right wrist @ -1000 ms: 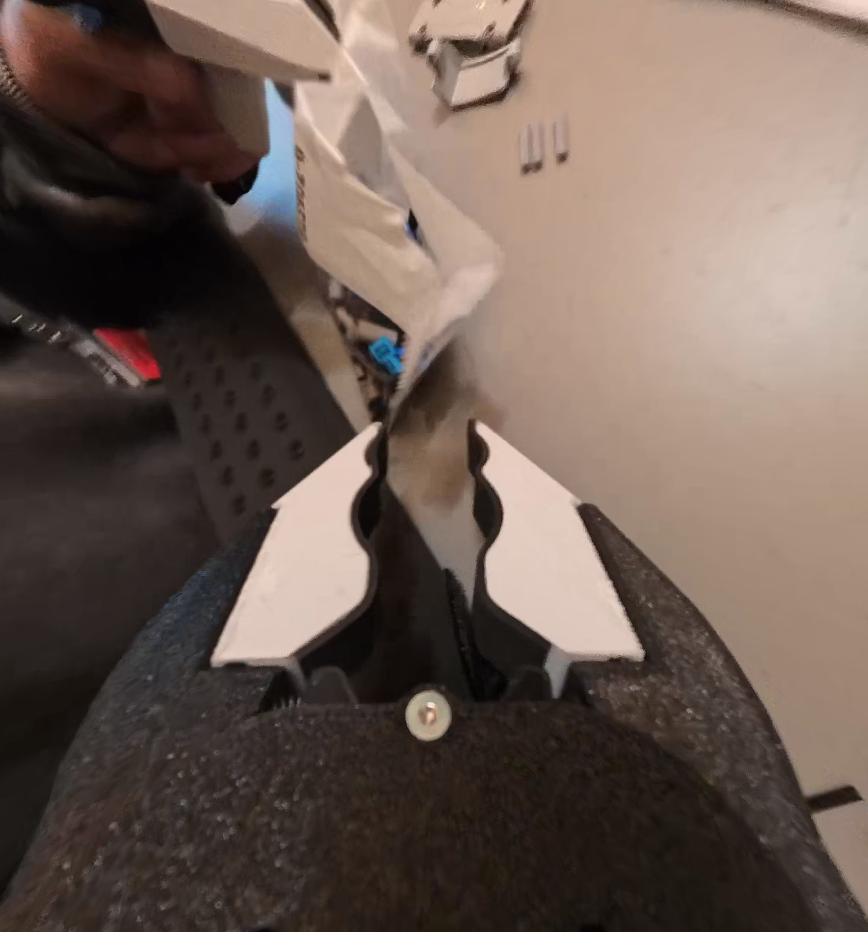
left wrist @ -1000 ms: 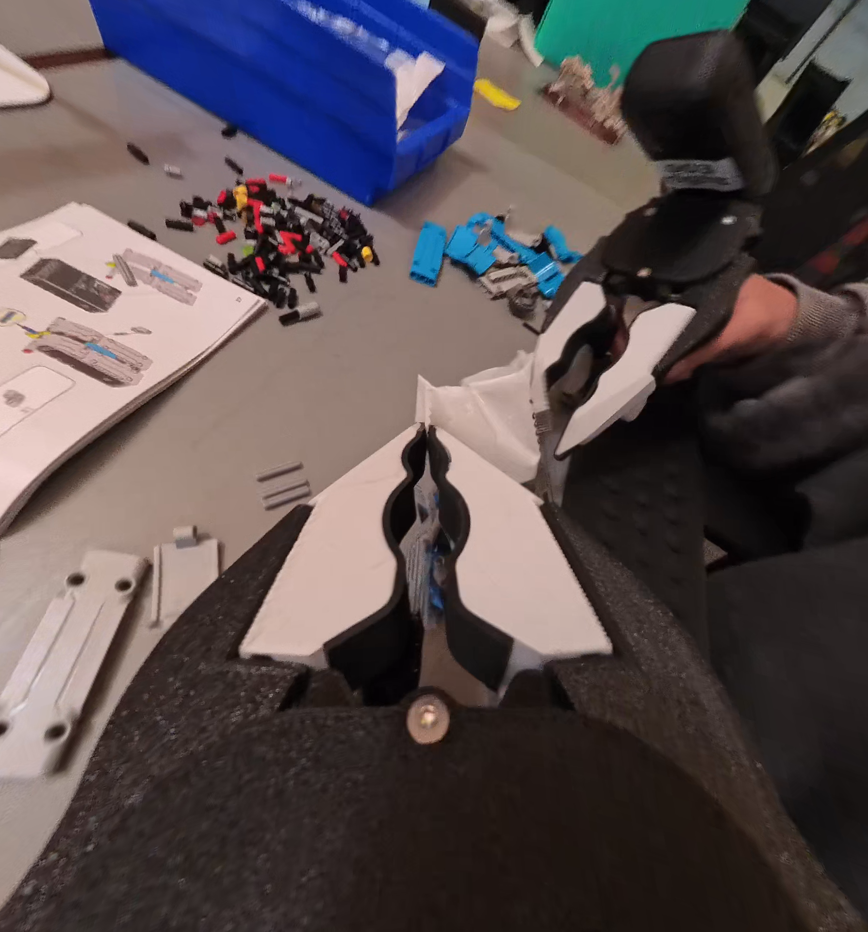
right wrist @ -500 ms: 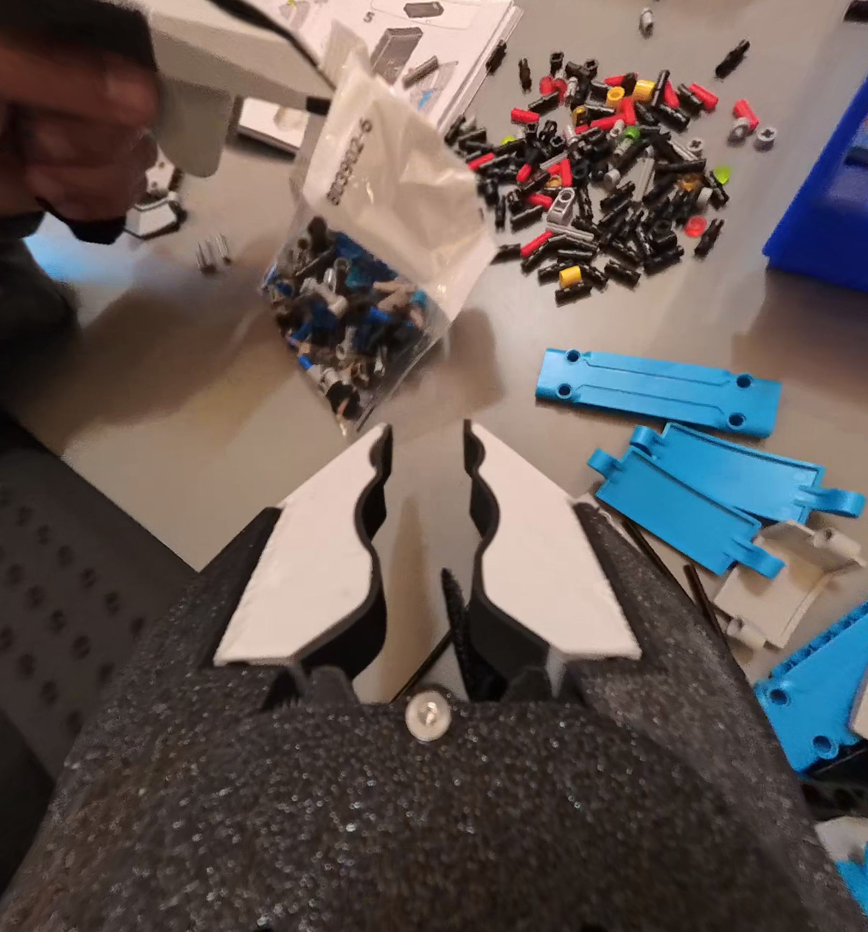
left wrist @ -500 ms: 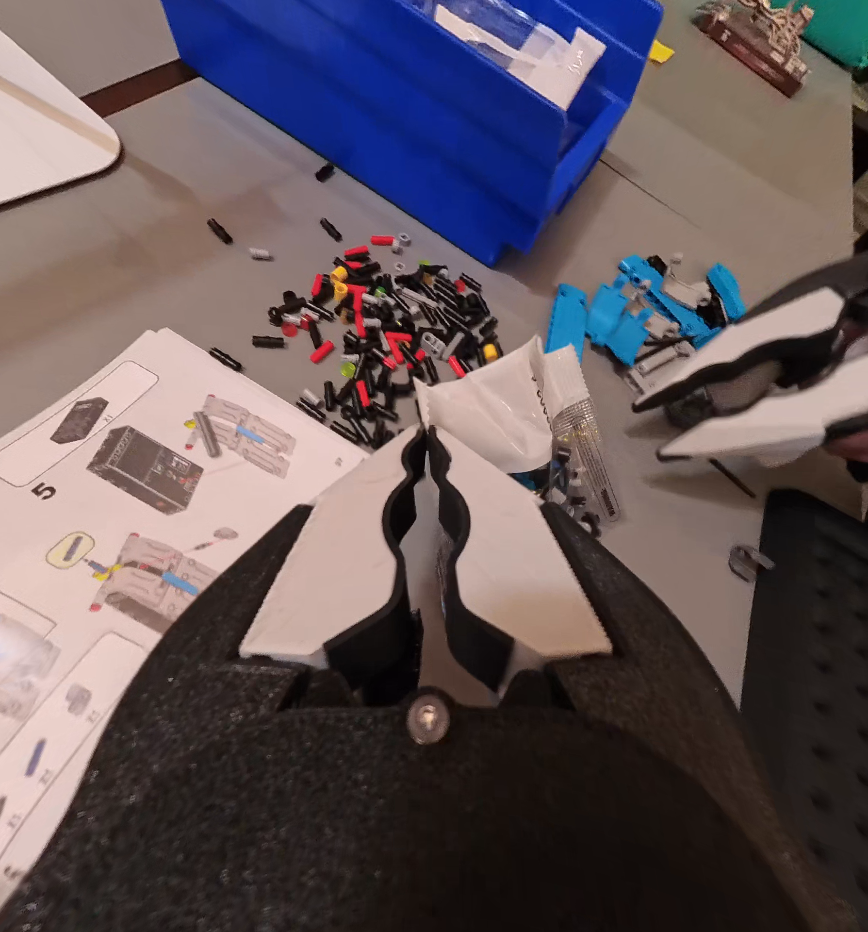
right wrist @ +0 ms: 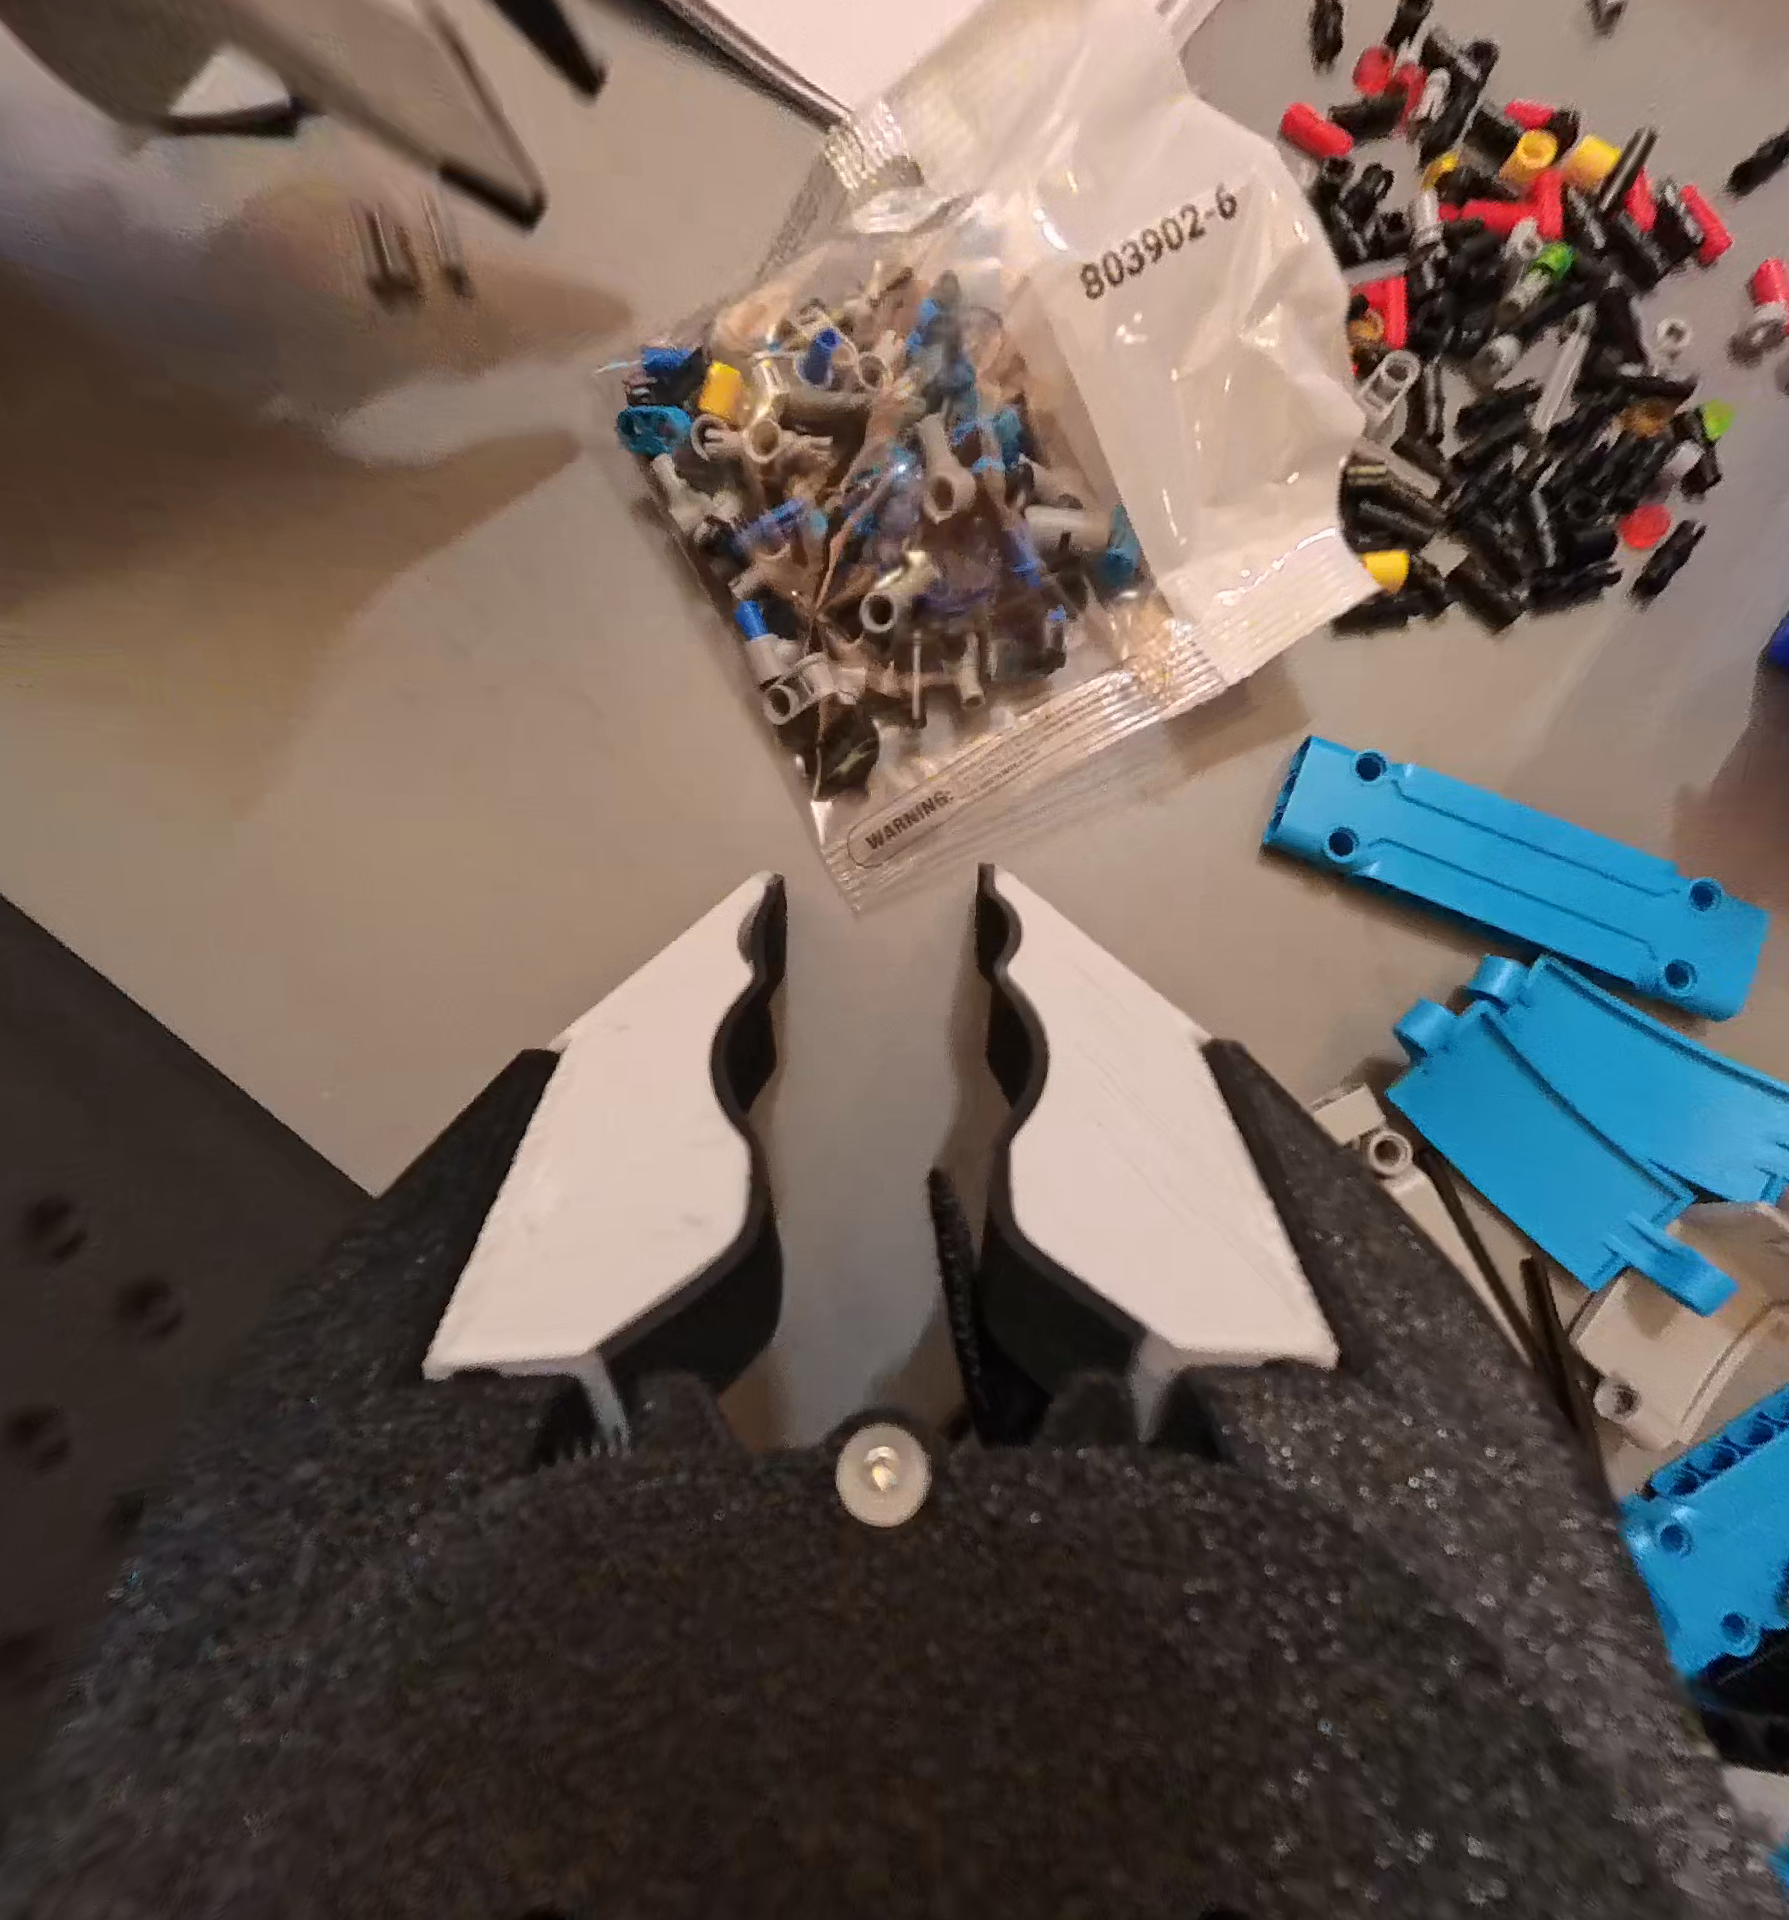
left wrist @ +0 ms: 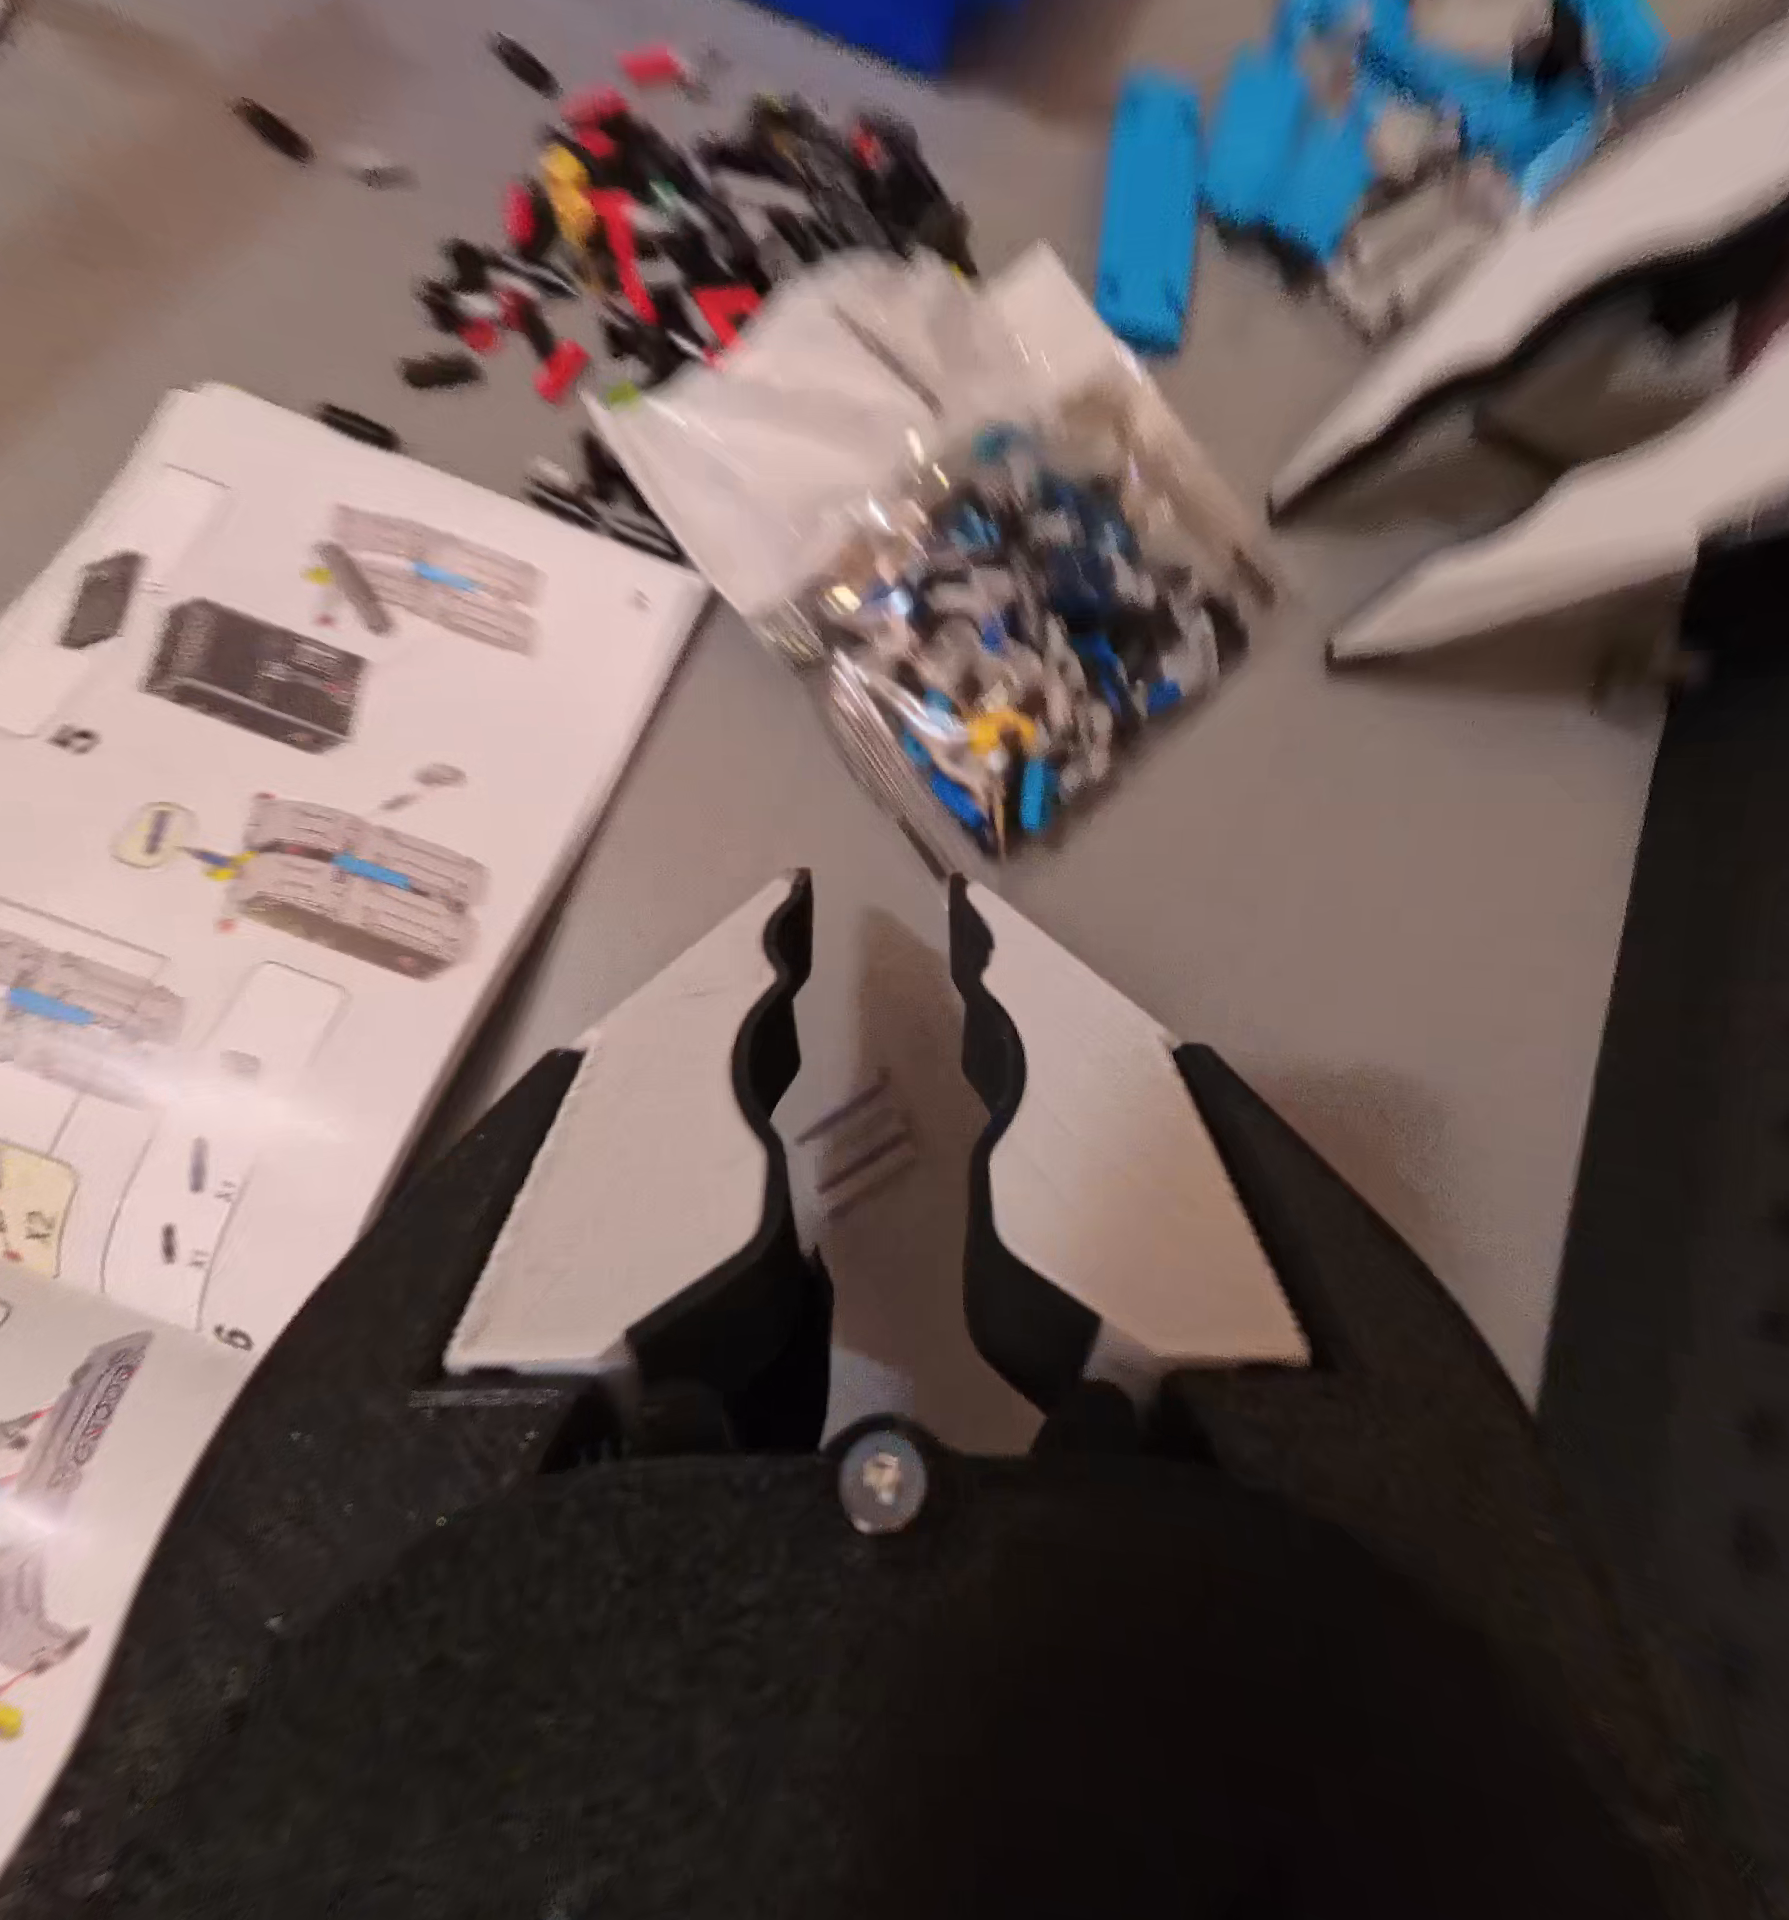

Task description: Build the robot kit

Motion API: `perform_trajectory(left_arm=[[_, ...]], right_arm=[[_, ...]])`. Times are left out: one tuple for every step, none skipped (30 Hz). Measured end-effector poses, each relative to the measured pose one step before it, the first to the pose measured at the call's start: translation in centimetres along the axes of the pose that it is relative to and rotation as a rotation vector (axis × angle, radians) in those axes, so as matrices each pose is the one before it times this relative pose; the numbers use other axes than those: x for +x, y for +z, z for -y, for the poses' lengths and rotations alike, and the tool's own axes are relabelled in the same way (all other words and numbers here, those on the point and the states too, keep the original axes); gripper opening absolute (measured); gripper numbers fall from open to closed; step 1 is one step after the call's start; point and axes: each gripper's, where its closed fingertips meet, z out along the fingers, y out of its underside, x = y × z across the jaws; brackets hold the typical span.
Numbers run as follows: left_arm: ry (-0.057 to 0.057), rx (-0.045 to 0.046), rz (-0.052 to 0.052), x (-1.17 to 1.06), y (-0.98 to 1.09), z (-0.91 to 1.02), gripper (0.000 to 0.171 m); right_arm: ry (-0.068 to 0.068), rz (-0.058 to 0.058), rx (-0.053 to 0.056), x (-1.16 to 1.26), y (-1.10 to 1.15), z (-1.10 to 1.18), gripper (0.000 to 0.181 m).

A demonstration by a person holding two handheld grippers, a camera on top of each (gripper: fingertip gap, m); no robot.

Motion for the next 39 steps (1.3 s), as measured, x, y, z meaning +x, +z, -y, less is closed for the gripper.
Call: perform_trajectory(left_arm=[[0.068, -0.04223, 0.0033, 0.589, 0.231, -0.988, 0.025], [0.0487, -0.03481, -0.0048, 0.557, 0.346, -0.72, 0.025], [0.0074, -0.01558, -0.0148, 0.405, 0.414, -0.242, 0.025], [-0.0381, 0.00449, -0.0124, 0.011, 0.415, 0.185, 0.025], [-0.0574, 0.00932, -0.0204, -0.046, 0.412, 0.309, 0.025], [-0.0446, 0.00401, -0.0307, 0.164, 0.399, 0.228, 0.026], [-0.0158, 0.0167, -0.0074, 0.01, 0.171, 0.437, 0.025], [0.0053, -0.00858, 0.0041, 0.027, 0.231, 0.026, 0.024], [0.0248, -0.00333, 0.0133, 0.075, 0.15, 0.057, 0.024], [0.0285, 0.0018, 0.018, 0.111, 0.127, 0.114, 0.022], [0.0213, 0.00082, 0.023, 0.073, 0.141, 0.093, 0.021], [0.0217, -0.0045, 0.0245, 0.001, 0.139, 0.063, 0.019], [0.017, -0.00378, 0.0157, 0.061, 0.122, 0.091, 0.017], [0.0083, -0.00496, 0.0075, 0.099, 0.12, 0.117, 0.012], [0.0, 0.00035, 0.0195, -0.164, 0.118, 0.158, 0.008], [0.0019, 0.0023, 0.0129, -0.053, 0.12, 0.141, 0.003], [0.0098, 0.00006, 0.018, -0.116, 0.075, 0.111, 0.002], [0.014, -0.00066, 0.0104, 0.002, -0.002, 0.13, 0.001], [0.007, -0.00204, -0.0019, 0.167, -0.028, 0.123, 0.001], [0.0053, -0.00481, -0.0044, 0.124, -0.093, 0.087, 0.001], [0.0069, -0.00097, -0.0011, 0.011, -0.184, 0.136, 0.0], [0.0074, -0.00022, -0.002, -0.057, -0.26, 0.2, 0.001], [0.0085, -0.00027, -0.0047, -0.07, -0.303, 0.223, 0.001], [0.0102, 0.00083, -0.0035, -0.111, -0.337, 0.266, 0.001], [0.0146, -0.00172, -0.0046, -0.102, -0.34, 0.235, 0.001], [0.0193, -0.00605, -0.0092, -0.04, -0.331, 0.146, 0.001], [0.0227, -0.00675, -0.0111, 0.0, -0.288, 0.119, 0.001], [0.035, -0.00538, -0.0072, -0.016, -0.261, 0.128, 0.001], [0.048, -0.00334, 0.0005, -0.053, -0.201, 0.135, 0.001], [0.0551, -0.01254, -0.0085, 0.113, -0.046, -0.006, 0.001], [0.0514, -0.02529, -0.0151, 0.191, 0.1, -0.206, 0.001], [0.0245, -0.02991, -0.019, 0.136, 0.211, -0.246, 0.001], [-0.0123, -0.02083, -0.0307, 0.139, 0.253, -0.039, 0.0], [-0.0391, -0.01405, -0.0432, 0.113, 0.254, 0.111, 0.0], [-0.0503, -0.01051, -0.048, -0.018, 0.219, 0.138, 0.0], [-0.0456, -0.0095, -0.0496, -0.074, 0.104, 0.126, 0.0], [-0.0367, -0.00386, -0.0412, -0.161, -0.07, 0.209, 0.0], [-0.0357, -0.00255, -0.0387, -0.162, -0.197, 0.248, 0.0], [-0.034, -0.0076, -0.0378, -0.119, -0.268, 0.235, 0.0]], right_arm=[[-0.0444, -0.026, 0.0004, -0.055, -0.007, 0.089, 0.035], [-0.0475, -0.0395, -0.0015, 0.073, 0.033, 0.062, 0.035], [-0.0277, -0.0443, -0.0036, 0.247, 0.13, 0.007, 0.037], [0.0029, -0.0126, 0.0134, 0.025, 0.093, 0.236, 0.036], [0.0237, 0.0121, 0.0026, -0.074, 0.149, 0.067, 0.033], [0.0452, 0.0199, -0.0044, 0.06, 0.156, -0.04, 0.034], [0.0595, 0.0331, -0.0067, 0.005, 0.108, -0.088, 0.034], [0.0608, 0.04, 0.0006, -0.037, 0.076, -0.034, 0.033], [0.0454, 0.0267, 0.0141, 0.059, -0.025, 0.175, 0.032], [0.0259, 0.0049, 0.0053, 0.235, 0.006, 0.066, 0.027], [0.0038, -0.0048, -0.0005, 0.224, 0.028, 0.03, 0.022], [-0.0076, -0.0132, -0.0032, 0.229, 0.044, 0.016, 0.018], [-0.0095, -0.0087, -0.0041, 0.109, 0.051, 0.039, 0.015], [-0.0065, -0.0065, -0.0057, 0.092, 0.056, 0.042, 0.012], [-0.0004, 0.0002, -0.003, 0.004, 0.093, 0.091, 0.008], [0.0029, 0.0052, -0.0019, -0.096, 0.1, 0.09, 0.003], [-0.0039, -0.0085, -0.0007, 0.07, 0.046, 0.088, 0.001], [-0.01, -0.0148, -0.0004, 0.134, -0.062, 0.114, 0.0], [-0.0053, -0.0145, 0.0045, 0.129, -0.163, 0.199, 0.0], [-0.0025, -0.0132, 0.0056, 0.143, -0.258, 0.238, 0.0], [0.0029, -0.0009, 0.0076, 0.007, -0.305, 0.275, 0.0], [0.01, 0.0108, 0.0055, -0.127, -0.323, 0.264, 0.0], [0.0071, 0.0037, 0.0144, -0.047, -0.371, 0.37, 0.0], [0.0069, 0.0044, 0.0134, -0.046, -0.36, 0.351, 0.0], [0.015, 0.0139, 0.0066, -0.138, -0.316, 0.267, 0.0], [0.0211, 0.0171, 0.0059, -0.156, -0.286, 0.269, 0.0], [0.029, 0.0189, 0.0044, -0.097, -0.265, 0.229, 0.0], [0.0547, 0.0329, -0.0061, -0.144, -0.181, 0.068, 0.0], [0.0746, 0.0405, -0.0119, -0.103, -0.087, -0.018, 0.0], [0.0965, 0.0411, -0.0168, 0.065, 0.03, -0.138, 0.0], [0.0881, 0.05, -0.0277, 0.004, 0.171, -0.219, 0.0], [0.0503, 0.0312, -0.0147, 0.208, 0.213, -0.029, 0.0], [0.0333, 0.0052, -0.0094, 0.438, 0.195, 0.064, 0.0], [0.0044, -0.0094, -0.0092, 0.385, 0.162, 0.07, 0.0], [-0.0322, -0.014, -0.0078, 0.187, 0.122, 0.073, 0.0], [-0.043, -0.0271, -0.0064, 0.276, 0.079, -0.004, 0.0], [-0.0316, -0.0236, -0.0096, 0.242, 0.031, -0.093, 0.0], [-0.0257, -0.0053, -0.0016, -0.019, -0.018, -0.018, 0.0], [-0.0164, 0.0004, 0.0077, -0.073, -0.119, 0.143, 0.0]])
